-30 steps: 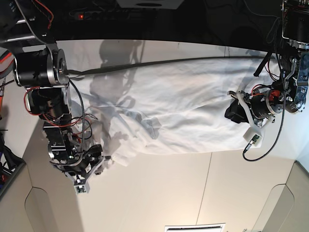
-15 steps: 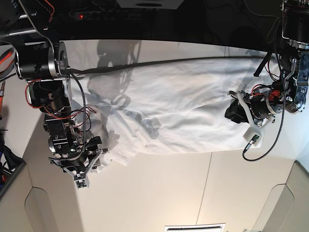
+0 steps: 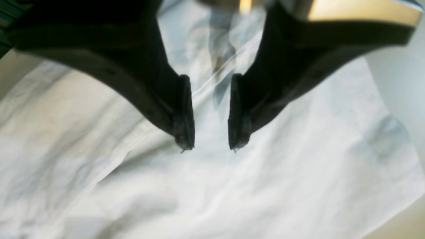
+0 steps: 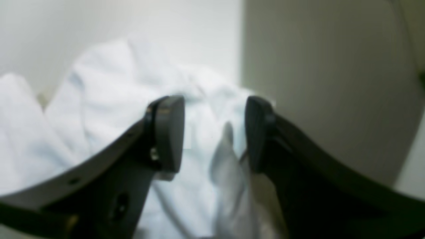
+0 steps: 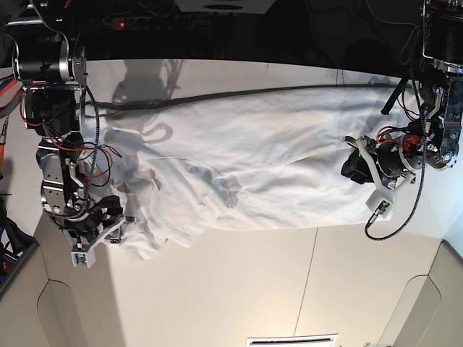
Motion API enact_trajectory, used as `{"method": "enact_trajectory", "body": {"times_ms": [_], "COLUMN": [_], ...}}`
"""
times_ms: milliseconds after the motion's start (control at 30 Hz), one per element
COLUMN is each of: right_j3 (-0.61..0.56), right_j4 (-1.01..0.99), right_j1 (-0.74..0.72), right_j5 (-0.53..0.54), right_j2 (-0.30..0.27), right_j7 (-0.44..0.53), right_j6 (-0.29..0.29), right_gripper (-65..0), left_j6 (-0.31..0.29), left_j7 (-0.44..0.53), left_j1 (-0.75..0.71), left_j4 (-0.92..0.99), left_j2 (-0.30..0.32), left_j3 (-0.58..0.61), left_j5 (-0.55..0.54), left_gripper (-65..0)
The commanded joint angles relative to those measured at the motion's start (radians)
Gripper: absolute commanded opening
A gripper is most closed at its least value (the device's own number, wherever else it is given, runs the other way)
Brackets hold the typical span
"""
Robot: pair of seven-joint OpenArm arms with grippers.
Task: Layout the t-shirt on the table in an organized manner, then fold the t-shirt properly
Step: 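Grasp the bunched shirt fabric with the right gripper and tug it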
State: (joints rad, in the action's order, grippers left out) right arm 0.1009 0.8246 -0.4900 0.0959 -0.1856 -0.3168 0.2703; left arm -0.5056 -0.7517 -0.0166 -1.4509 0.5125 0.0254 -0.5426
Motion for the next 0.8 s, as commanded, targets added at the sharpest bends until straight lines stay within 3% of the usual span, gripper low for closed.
{"method": "enact_trajectory", "body": {"times_ms": [0, 100, 167, 367, 600, 767], "right_j3": [0.037, 0.131, 0.169, 0.181, 0.181, 0.180], "right_j4": [0.021, 0.020, 0.020, 0.020, 0.020, 0.019], "right_j1": [-0.023, -0.006, 0.001, 0.004, 0.006, 0.006], "right_j5": [0.048, 0.145, 0.176, 0.173, 0.083, 0.110], "right_j2": [-0.012, -0.014, -0.014, -0.014, -0.013, -0.013], "right_j7": [0.015, -0.018, -0.025, -0.068, -0.069, -0.088], "right_j6": [0.049, 0.169, 0.212, 0.220, 0.186, 0.214], "right_gripper": [-35.9, -35.9, -35.9, -35.9, -35.9, -35.9], "left_j6": [-0.003, -0.003, -0.003, -0.003, -0.003, -0.003], "left_j7": [0.017, 0.023, 0.023, 0.023, 0.023, 0.031], "left_j1": [0.016, 0.016, 0.016, 0.016, 0.016, 0.016], "left_j4": [-0.015, -0.015, -0.015, -0.015, -0.015, -0.015], "left_j2": [0.014, 0.014, 0.013, 0.013, 0.013, 0.013], "left_j3": [-0.007, -0.007, -0.007, -0.007, -0.007, -0.007], "left_j5": [-0.014, -0.014, -0.014, -0.014, -0.014, -0.014], "left_gripper": [-43.5, -43.5, -43.5, -43.5, -43.5, -43.5]}}
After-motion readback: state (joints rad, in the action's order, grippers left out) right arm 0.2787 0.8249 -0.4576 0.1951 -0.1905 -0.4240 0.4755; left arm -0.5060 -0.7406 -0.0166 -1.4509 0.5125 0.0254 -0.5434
